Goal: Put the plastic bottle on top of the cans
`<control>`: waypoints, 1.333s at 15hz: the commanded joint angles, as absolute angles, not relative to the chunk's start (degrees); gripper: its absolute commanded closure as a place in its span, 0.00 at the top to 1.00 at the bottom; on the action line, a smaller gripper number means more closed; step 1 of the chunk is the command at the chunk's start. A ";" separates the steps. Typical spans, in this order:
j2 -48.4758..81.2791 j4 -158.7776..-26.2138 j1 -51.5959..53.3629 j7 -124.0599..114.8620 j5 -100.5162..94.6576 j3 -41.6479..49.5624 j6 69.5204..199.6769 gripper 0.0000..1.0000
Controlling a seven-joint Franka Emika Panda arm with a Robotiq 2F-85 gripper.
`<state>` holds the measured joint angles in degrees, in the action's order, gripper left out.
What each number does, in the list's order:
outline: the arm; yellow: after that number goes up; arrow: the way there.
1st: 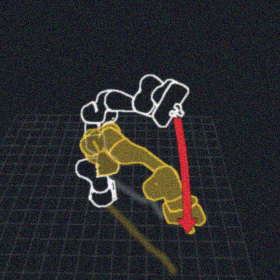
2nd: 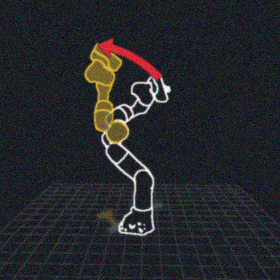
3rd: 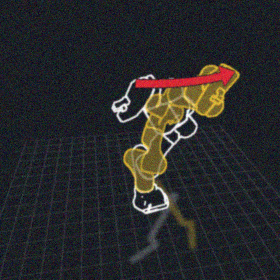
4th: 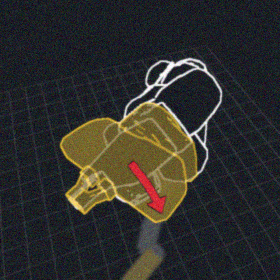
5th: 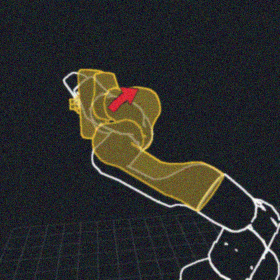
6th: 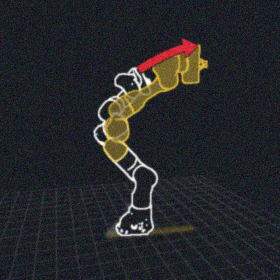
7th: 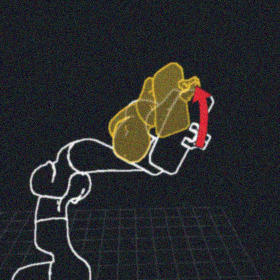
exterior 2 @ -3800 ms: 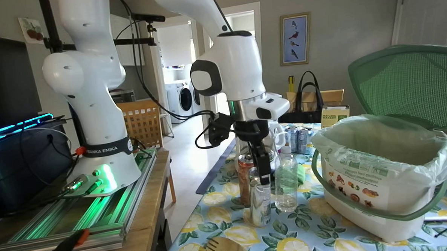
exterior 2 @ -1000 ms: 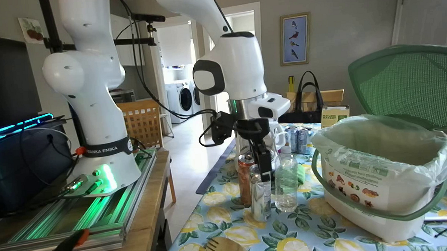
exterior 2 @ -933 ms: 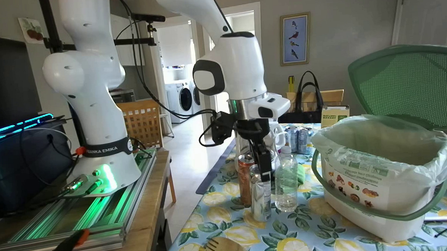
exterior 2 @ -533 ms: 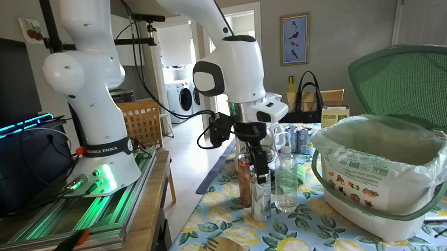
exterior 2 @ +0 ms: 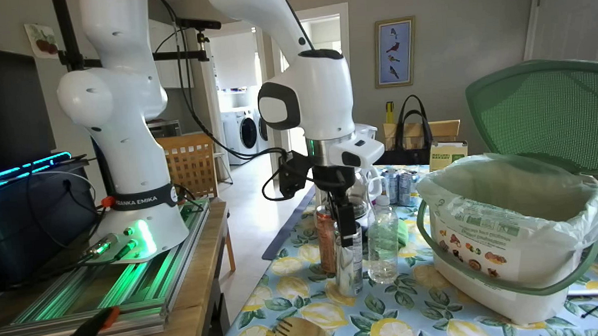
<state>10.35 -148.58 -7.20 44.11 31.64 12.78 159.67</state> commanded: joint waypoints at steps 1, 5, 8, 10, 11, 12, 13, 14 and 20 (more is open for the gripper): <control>10.43 -148.49 -6.71 41.86 30.36 13.49 159.65 1.00; 9.67 -148.66 -6.37 40.40 28.60 14.44 160.16 1.00; 8.31 -148.78 -5.92 39.05 26.18 15.28 160.75 1.00; 7.27 -148.73 -5.65 37.92 24.10 15.71 160.92 1.00; 6.46 -148.71 -5.47 37.32 22.92 15.87 160.66 1.00; 5.66 -148.66 -5.32 36.86 21.98 15.95 160.42 1.00; 4.68 -148.60 -5.11 36.15 20.81 16.06 160.01 1.00; 3.89 -148.48 -4.99 35.42 19.61 16.04 160.04 1.00; 1.16 -145.64 -5.35 35.19 18.34 15.07 159.82 1.00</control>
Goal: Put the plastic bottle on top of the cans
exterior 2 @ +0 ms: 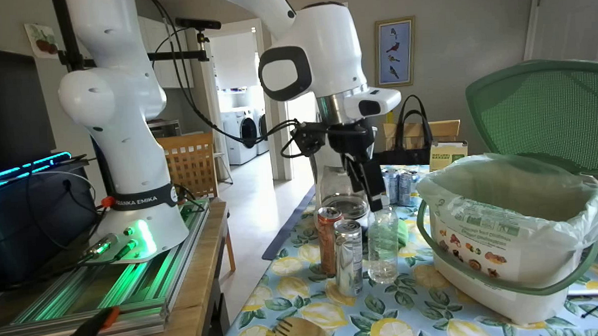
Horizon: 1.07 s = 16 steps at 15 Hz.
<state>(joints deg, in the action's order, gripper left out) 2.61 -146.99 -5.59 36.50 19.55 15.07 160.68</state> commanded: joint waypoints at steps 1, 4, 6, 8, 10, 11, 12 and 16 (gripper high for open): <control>1.15 -144.97 -5.31 35.87 19.13 14.82 159.87 1.00; 1.87 -143.18 -5.20 36.36 20.06 14.30 159.74 1.00; 2.38 -142.27 -5.10 36.58 20.57 13.91 159.44 1.00; 2.81 -141.79 -4.95 36.57 20.69 13.62 159.37 1.00; 3.80 -141.33 -4.86 36.75 21.04 13.48 158.79 1.00; 4.06 -141.38 -4.88 36.84 21.12 13.38 158.63 1.00; 4.30 -141.47 -4.93 36.98 21.38 13.28 158.17 1.00; 5.60 -141.66 -5.04 37.57 21.81 13.02 157.99 1.00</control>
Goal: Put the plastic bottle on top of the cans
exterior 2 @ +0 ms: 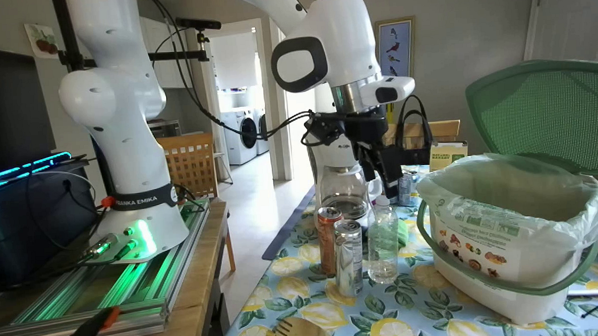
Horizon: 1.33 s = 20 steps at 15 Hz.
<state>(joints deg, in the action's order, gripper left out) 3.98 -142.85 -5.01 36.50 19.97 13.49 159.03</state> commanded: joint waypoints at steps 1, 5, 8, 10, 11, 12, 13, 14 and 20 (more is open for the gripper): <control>5.84 -141.63 -5.08 38.06 22.34 12.83 158.06 1.00; 7.05 -141.39 -5.09 38.13 22.49 12.26 158.30 0.70; 7.66 -141.17 -5.26 38.93 23.07 11.58 158.86 0.46; 8.10 -140.75 -5.38 39.11 23.19 11.31 159.07 0.32; 8.33 -140.45 -5.44 39.15 23.18 11.24 159.08 0.26; 8.53 -140.25 -5.50 39.25 23.21 11.21 159.14 0.19; 8.70 -140.06 -5.50 39.11 22.96 11.30 159.18 0.45; 8.77 -139.92 -5.53 39.12 22.97 11.31 159.14 0.58; 9.56 -138.75 -5.64 39.41 22.95 11.22 159.13 0.91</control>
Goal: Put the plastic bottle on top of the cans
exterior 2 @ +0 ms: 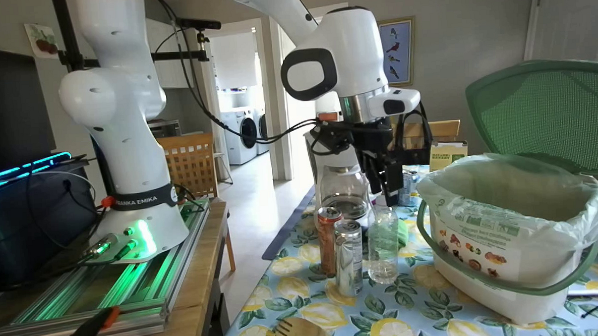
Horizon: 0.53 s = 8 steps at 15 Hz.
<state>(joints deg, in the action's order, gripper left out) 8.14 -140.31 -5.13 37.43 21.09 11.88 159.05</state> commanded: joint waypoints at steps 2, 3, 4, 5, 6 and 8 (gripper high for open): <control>9.92 -138.41 -5.62 39.54 23.02 11.13 159.05 0.56; 10.02 -138.39 -5.57 39.54 22.89 11.13 159.11 0.60; 10.09 -138.37 -5.54 39.58 22.87 11.10 159.07 0.59; 10.09 -138.37 -5.54 39.65 22.90 11.04 159.02 0.53; 10.21 -138.34 -5.48 39.48 22.63 11.06 159.17 0.44; 10.35 -138.28 -5.47 39.41 22.60 10.99 159.12 0.29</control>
<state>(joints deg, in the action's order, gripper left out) 9.00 -139.52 -5.12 37.93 21.11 11.65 159.05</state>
